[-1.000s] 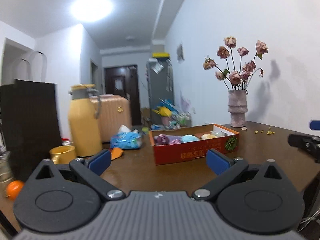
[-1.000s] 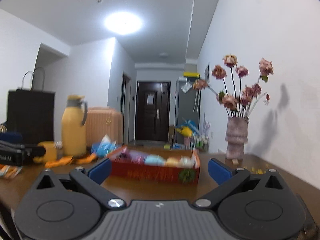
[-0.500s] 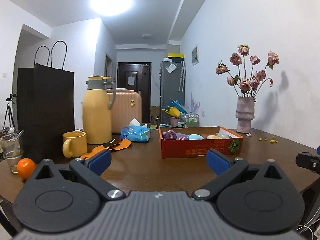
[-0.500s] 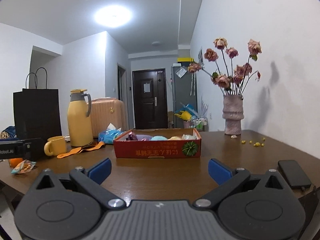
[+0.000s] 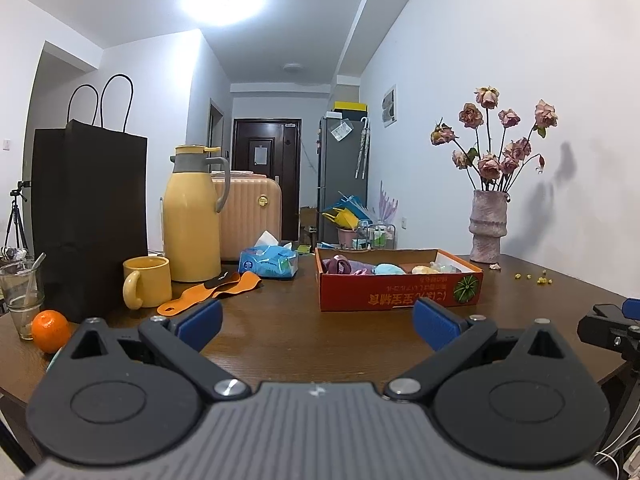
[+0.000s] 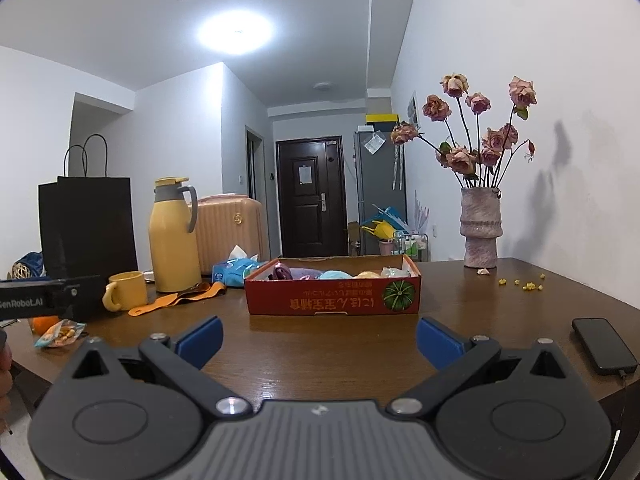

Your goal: Organize soft objects

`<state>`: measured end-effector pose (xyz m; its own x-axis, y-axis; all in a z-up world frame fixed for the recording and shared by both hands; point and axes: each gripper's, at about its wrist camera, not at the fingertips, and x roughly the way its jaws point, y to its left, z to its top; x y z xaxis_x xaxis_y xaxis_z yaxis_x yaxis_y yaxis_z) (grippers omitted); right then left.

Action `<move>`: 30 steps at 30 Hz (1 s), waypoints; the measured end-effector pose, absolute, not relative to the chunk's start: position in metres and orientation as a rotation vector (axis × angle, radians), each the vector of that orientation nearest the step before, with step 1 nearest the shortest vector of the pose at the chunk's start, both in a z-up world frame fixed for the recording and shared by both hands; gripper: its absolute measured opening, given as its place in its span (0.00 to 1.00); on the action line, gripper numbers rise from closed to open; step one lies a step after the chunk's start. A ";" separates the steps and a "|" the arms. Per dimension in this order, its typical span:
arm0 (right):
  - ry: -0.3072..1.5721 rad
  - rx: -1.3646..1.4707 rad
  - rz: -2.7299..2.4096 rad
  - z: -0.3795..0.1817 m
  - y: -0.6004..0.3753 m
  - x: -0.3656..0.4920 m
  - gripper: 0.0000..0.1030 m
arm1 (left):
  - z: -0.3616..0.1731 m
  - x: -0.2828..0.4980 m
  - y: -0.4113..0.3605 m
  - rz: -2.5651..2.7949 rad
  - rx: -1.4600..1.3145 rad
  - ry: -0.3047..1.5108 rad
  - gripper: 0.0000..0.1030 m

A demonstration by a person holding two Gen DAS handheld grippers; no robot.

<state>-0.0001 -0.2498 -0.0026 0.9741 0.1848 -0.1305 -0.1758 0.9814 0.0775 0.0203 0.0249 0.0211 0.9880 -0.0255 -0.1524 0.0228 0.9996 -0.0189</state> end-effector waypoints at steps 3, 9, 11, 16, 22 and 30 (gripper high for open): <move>0.147 0.070 0.183 -0.004 -0.250 0.001 1.00 | 0.020 0.020 0.025 -0.022 -0.013 0.153 1.00; 0.147 0.069 0.183 -0.004 -0.250 0.001 1.00 | 0.020 0.020 0.025 -0.022 -0.011 0.153 1.00; 0.150 0.069 0.183 -0.005 -0.250 0.003 1.00 | 0.020 0.020 0.025 -0.021 -0.012 0.153 1.00; 0.149 0.069 0.185 -0.004 -0.251 0.003 1.00 | 0.018 0.020 0.027 -0.018 -0.010 0.152 1.00; 0.144 0.073 0.188 -0.005 -0.252 0.002 1.00 | 0.019 0.020 0.028 -0.014 -0.010 0.150 1.00; 0.142 0.066 0.194 -0.006 -0.252 0.002 1.00 | 0.018 0.019 0.031 -0.023 -0.002 0.151 1.00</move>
